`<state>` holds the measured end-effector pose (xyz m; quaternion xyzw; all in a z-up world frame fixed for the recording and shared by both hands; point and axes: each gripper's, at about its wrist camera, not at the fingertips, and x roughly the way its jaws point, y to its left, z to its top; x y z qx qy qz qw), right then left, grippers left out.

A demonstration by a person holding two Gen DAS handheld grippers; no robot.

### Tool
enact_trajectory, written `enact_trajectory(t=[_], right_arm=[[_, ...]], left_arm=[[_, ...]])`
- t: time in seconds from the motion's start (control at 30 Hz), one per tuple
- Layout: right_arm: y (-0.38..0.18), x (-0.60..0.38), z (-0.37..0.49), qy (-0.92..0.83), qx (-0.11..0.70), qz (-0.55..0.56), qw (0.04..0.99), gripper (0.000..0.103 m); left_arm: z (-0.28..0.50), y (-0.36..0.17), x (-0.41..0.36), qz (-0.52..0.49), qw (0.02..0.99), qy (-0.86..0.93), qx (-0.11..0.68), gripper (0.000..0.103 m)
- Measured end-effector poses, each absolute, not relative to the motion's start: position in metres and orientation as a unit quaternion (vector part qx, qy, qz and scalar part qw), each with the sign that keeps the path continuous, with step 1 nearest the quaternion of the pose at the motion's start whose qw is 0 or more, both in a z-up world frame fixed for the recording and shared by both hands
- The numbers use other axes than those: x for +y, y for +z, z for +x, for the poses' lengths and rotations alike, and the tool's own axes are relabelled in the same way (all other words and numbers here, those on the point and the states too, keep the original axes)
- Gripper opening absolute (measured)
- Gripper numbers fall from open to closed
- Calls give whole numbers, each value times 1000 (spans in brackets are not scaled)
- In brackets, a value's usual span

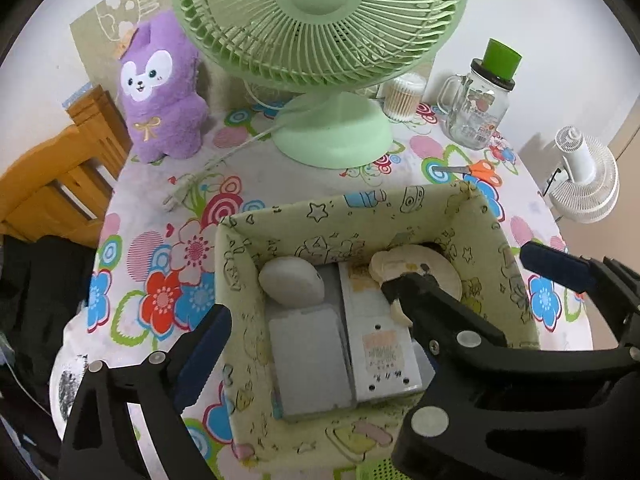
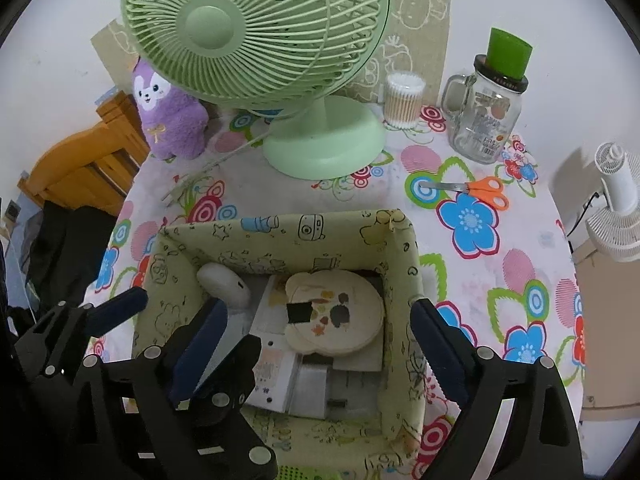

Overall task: Organize rigid objects
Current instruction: 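Withdraw both tools from the box back over the bed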

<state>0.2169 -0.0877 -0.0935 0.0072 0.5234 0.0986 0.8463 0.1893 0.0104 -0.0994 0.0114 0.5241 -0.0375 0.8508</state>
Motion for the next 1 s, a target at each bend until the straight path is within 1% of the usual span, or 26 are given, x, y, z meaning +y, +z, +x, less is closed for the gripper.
enact_trajectory(t=[0.1,0.3,1.0], right_arm=[[-90,-89,209,99,521,2,848,100],[-83,-92,194,105,516,-1,850,101],[-59,-102,141,124,490,-14,863,102]], left_arm=[[182,-96,9,12,851,-35,523,96],[165,-89,5,16,855,-28,518,97],[110,-67,0,4,862,-13,507,99]])
